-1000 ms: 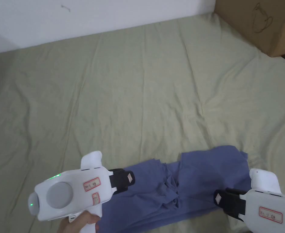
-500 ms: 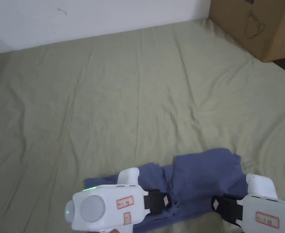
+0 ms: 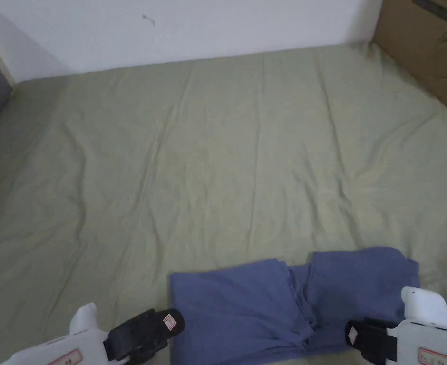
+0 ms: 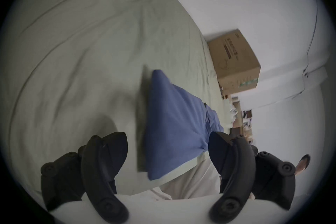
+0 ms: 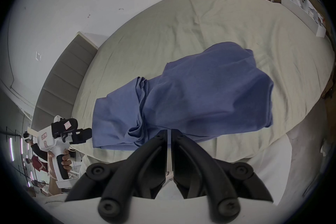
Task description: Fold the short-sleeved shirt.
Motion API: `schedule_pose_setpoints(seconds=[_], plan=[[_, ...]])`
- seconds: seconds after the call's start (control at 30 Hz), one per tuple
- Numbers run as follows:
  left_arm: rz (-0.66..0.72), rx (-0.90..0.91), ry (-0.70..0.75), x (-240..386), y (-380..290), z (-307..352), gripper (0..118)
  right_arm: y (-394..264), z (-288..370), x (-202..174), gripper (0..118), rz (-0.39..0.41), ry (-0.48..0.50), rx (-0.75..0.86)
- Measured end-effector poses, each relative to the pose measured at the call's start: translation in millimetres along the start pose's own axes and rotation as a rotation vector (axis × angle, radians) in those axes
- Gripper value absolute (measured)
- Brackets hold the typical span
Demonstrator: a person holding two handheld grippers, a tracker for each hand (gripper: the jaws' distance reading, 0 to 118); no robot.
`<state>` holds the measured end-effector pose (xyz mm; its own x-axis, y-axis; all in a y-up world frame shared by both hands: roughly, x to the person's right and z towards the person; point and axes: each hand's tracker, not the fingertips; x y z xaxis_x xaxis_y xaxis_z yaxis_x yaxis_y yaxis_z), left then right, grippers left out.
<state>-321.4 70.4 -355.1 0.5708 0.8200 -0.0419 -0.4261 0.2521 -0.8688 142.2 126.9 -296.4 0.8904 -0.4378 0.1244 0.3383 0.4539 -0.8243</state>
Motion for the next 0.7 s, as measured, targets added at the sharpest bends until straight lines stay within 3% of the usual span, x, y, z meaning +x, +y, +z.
schedule_pose_setpoints(seconds=[0.1,0.27,0.3,0.33,0.37,0.4,0.47,0.53,0.63,0.7], plan=[[0.052,-0.047,0.002,-9.9,-1.7,-10.8,96,0.0,-3.5,-10.6,5,0.030,0.004,-0.019],[0.127,-0.096,-0.152,-15.3,-0.4,-44.6,95,0.3,-8.2,-21.9,5,0.059,0.001,-0.037],[0.170,-0.105,-0.177,-17.1,0.1,-48.9,85,0.4,-8.6,-23.0,5,0.059,0.001,-0.040],[0.205,-0.134,-0.183,-20.8,-0.2,-56.2,47,0.5,-9.2,-24.4,5,0.061,0.000,-0.044],[0.195,-0.168,-0.085,-23.1,-2.4,-65.2,13,0.6,-10.1,-25.8,5,0.065,-0.001,-0.048],[0.169,-0.154,-0.017,-23.3,-6.9,-67.5,13,1.2,-11.6,-26.8,5,0.067,-0.004,-0.054],[0.195,-0.125,-0.141,-23.4,-3.0,-54.5,13,3.2,-13.0,-31.8,5,0.082,-0.014,-0.064],[0.164,-0.117,-0.142,-20.7,-1.1,-42.7,13,5.3,-12.3,-36.6,5,0.095,-0.014,-0.060],[0.041,-0.126,-0.028,-16.7,10.1,-22.6,12,11.0,-14.8,-44.1,5,0.104,-0.012,-0.061],[0.028,-0.089,-0.043,-20.8,17.5,-2.1,12,12.3,-13.3,-49.2,5,0.117,-0.004,-0.049]])
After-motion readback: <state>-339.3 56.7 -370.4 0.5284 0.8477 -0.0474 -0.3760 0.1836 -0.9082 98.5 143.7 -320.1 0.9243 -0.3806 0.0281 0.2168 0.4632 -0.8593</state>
